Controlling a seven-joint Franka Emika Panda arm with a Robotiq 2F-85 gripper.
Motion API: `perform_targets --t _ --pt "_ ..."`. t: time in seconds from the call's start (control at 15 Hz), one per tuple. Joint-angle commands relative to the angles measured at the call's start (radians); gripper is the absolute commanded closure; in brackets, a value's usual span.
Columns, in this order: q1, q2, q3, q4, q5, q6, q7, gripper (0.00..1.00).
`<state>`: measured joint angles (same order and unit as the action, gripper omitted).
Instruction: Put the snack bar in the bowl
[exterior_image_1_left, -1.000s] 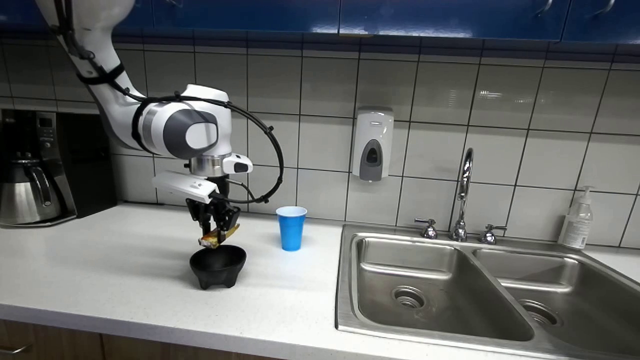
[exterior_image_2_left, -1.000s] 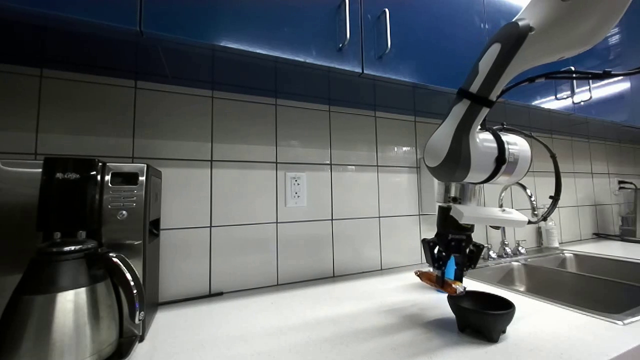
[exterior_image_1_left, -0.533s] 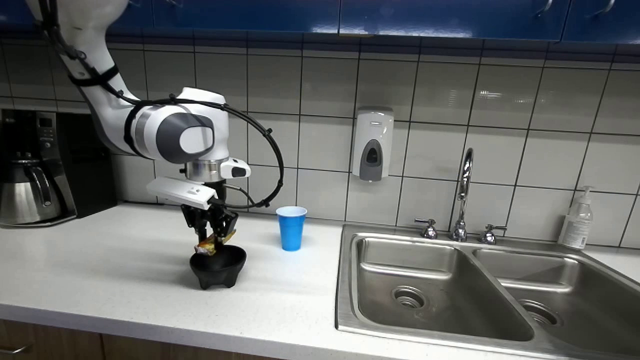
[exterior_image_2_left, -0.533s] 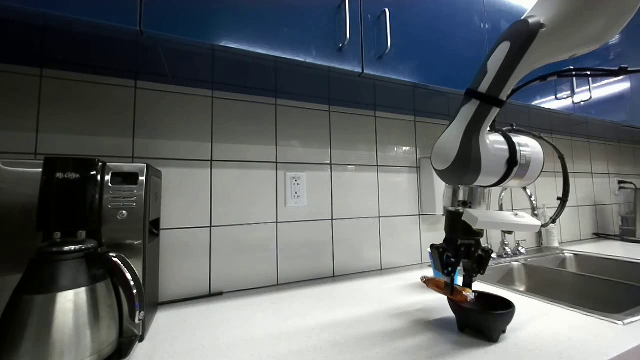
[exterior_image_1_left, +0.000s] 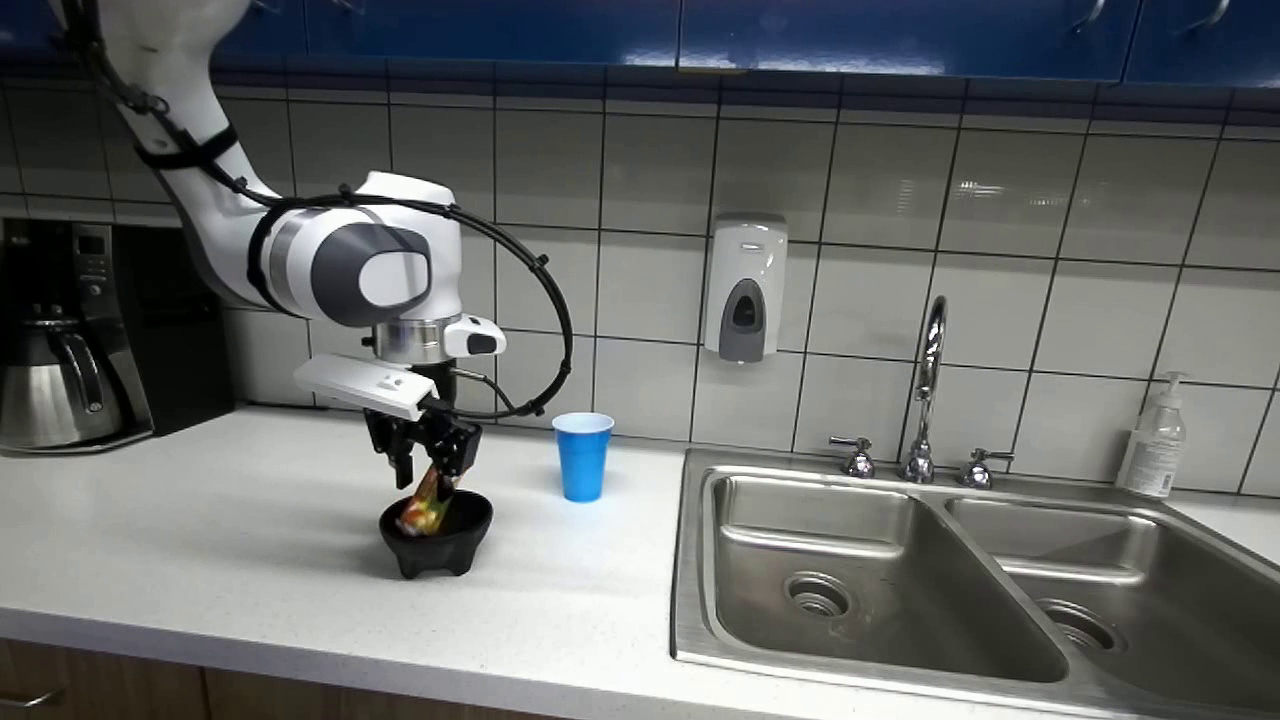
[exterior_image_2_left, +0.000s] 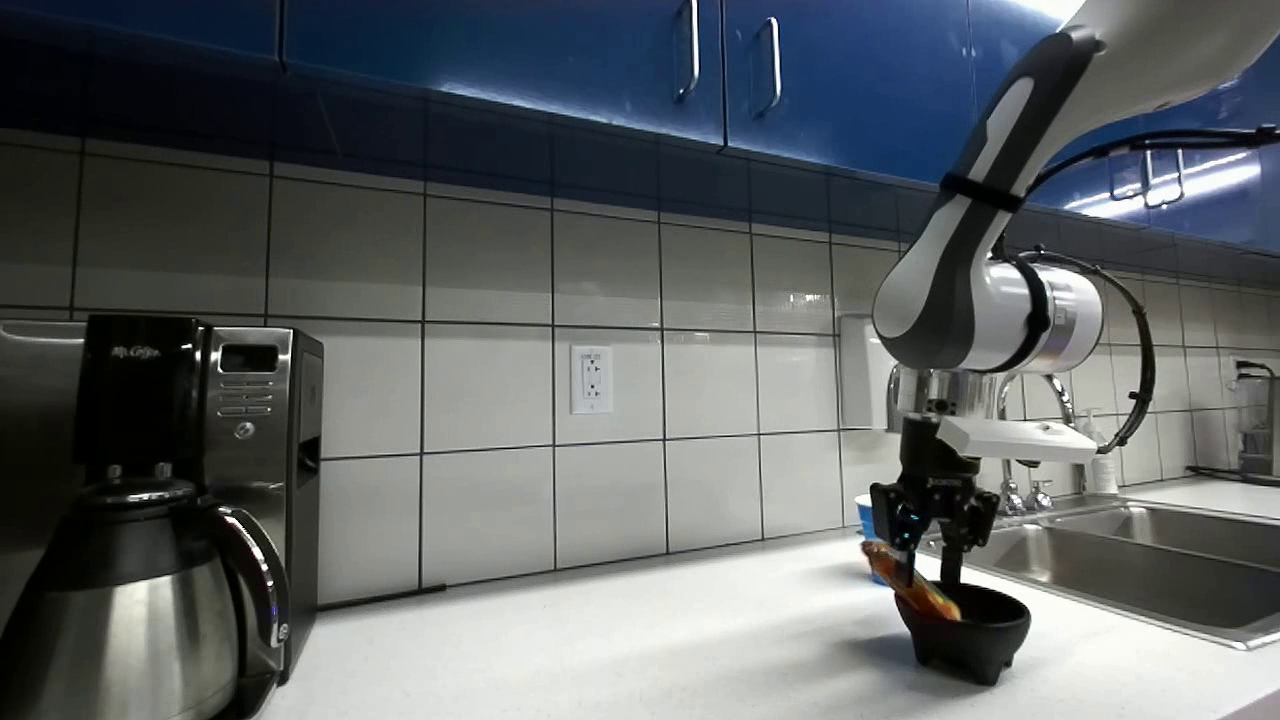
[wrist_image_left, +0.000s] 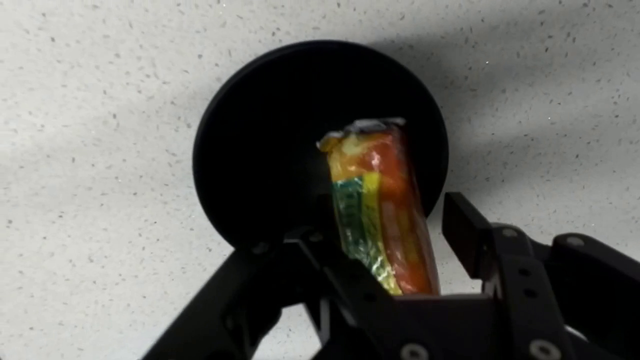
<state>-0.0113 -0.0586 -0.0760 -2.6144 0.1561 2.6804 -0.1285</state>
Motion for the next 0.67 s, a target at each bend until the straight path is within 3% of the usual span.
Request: perform_targets --t 0.0,0.13,0.6 --pt "-0.012 -0.041 0.001 -0.030 0.000 0.010 -0.022 0.09" --pt "-0.011 -0.042 0.001 -0.030 0.000 0.009 -0.021 0.00" --pt "-0.005 -0.080 0.005 -0.051 0.006 0.014 -0.022 0.00"
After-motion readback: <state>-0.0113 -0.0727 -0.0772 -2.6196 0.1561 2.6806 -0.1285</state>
